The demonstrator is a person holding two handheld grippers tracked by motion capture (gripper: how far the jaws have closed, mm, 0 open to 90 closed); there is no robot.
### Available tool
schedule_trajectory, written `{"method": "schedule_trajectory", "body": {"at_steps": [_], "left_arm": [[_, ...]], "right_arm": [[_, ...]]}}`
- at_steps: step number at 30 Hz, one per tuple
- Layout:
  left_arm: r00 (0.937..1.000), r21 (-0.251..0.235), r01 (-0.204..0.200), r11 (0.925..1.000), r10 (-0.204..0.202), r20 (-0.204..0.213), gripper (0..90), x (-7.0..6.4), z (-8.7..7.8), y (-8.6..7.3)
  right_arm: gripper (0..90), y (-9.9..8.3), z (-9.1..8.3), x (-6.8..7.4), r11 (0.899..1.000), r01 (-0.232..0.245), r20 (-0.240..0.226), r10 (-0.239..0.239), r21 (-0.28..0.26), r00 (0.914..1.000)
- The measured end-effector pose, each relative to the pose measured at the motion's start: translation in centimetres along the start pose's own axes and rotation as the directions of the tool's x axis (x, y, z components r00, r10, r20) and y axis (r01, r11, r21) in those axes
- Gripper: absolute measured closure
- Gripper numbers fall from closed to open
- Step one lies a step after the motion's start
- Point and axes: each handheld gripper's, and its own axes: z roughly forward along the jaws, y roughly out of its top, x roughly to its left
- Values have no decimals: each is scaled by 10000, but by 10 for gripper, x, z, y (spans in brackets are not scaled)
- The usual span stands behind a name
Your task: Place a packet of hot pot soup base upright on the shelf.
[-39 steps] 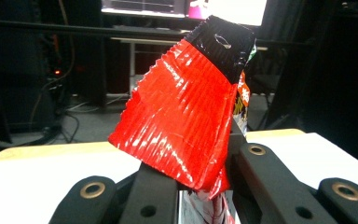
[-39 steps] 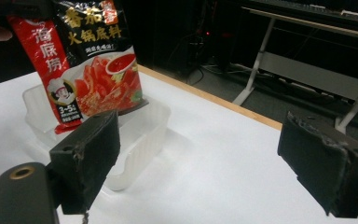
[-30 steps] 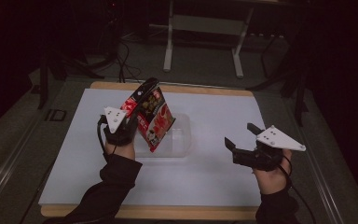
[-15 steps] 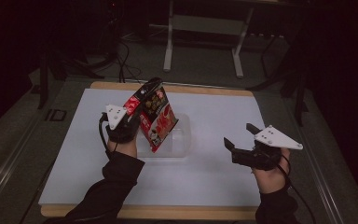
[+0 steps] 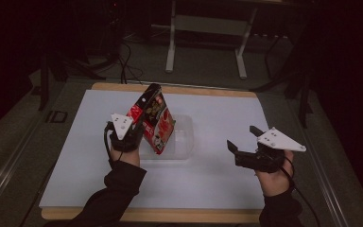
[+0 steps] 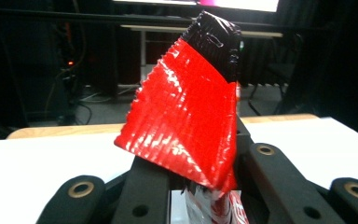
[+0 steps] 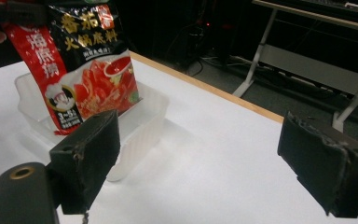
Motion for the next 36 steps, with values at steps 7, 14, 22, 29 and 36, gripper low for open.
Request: {"method": "schedule_trajectory", "body": {"at_steps": [7,14,22,29,36], "left_arm": [[9946,891,-275,9956,183,1023,678,-8,11,-7],[9818,1255,-69,9921,-172,1893,558,-3,17,2],[9565,1683,-293,9853,-212,2909,209,0,17,14],[9082,1407,-141,9900,-462,4161,9,6,10,21],[8834,1184,-1147,9863,468,4663,9,7,3,22]], "right_arm": [[128,-2,4,3,10000,-14,-175,15,76,9998],[128,-4,7,2,9998,-57,-204,61,203,9998],[128,-7,8,1,9996,-148,-270,155,261,9995],[128,-12,9,-1,9989,-361,-395,372,282,9985],[128,-15,10,-1,9986,-462,-540,476,260,9974]]}}
